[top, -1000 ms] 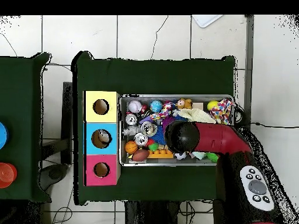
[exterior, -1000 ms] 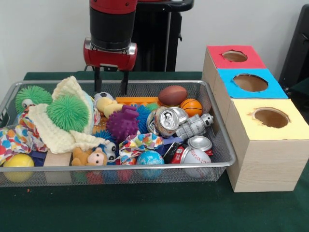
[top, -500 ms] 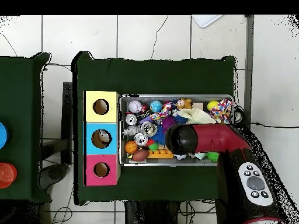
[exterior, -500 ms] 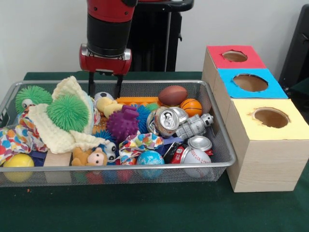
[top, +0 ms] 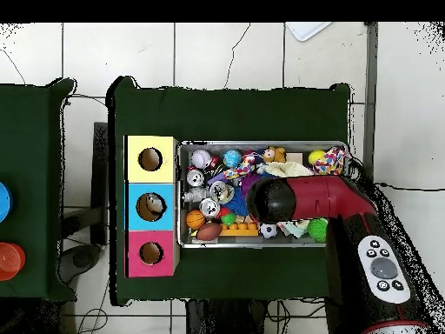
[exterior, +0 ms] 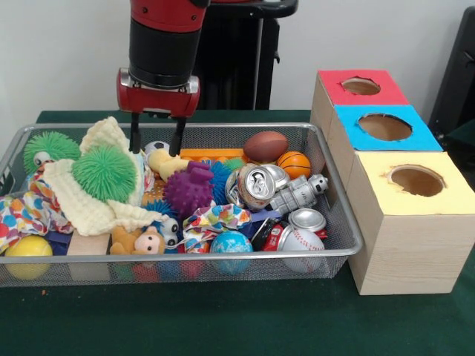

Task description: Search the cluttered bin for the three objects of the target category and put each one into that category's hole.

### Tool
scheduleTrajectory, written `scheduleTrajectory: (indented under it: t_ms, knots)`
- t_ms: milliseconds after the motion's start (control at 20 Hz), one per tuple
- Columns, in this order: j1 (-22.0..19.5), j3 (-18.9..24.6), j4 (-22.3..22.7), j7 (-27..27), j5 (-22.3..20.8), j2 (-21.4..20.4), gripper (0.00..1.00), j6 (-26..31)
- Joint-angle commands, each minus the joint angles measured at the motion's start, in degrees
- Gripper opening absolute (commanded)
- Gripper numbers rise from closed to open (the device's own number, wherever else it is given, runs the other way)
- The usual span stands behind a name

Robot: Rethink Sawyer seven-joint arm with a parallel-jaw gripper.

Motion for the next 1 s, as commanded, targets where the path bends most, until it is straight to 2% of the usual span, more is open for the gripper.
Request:
scheduleTrajectory:
  t_ms: [50,150,250,450,1000]
  knots:
    - [-2.6,6.3,-1.7,-18.7,-3.9,1.0,1.00,6.5]
    - [-3.3,6.4,-1.2,-18.2,-4.9,2.2,1.00,5.1]
    - [-4.3,6.3,-0.8,-16.0,-6.2,5.0,1.00,1.9]
    - [-3.0,3.3,-3.1,-12.7,-12.4,9.6,1.00,-1.4]
    - [-4.1,1.6,-1.8,-8.9,-16.2,10.7,1.00,0.0]
